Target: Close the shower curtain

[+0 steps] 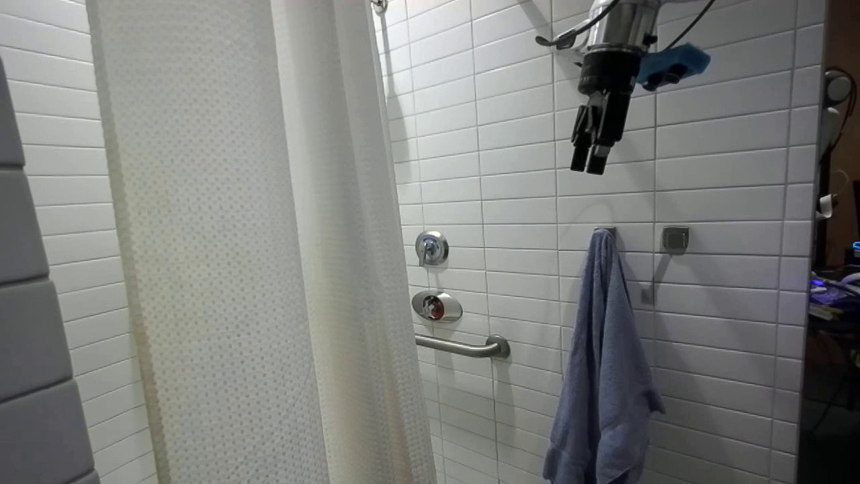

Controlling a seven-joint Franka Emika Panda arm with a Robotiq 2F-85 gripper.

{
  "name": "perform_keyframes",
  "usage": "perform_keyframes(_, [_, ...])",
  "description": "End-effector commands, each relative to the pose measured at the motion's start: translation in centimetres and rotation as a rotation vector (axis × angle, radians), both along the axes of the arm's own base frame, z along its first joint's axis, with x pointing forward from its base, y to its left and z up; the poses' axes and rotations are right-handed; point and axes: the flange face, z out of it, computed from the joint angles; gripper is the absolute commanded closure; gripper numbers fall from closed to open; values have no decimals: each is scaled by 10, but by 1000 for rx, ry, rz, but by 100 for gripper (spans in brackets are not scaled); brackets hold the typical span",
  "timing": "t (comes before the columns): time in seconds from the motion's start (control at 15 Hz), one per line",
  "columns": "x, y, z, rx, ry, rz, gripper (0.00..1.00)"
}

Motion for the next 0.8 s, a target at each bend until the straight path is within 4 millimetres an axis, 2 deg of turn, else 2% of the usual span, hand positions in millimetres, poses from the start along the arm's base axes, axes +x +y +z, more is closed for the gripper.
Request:
perform_keyframes(0.0, [28, 8, 8, 8, -19, 132, 0])
perform_keyframes(0.73, [127, 61, 13, 198, -159, 601, 0])
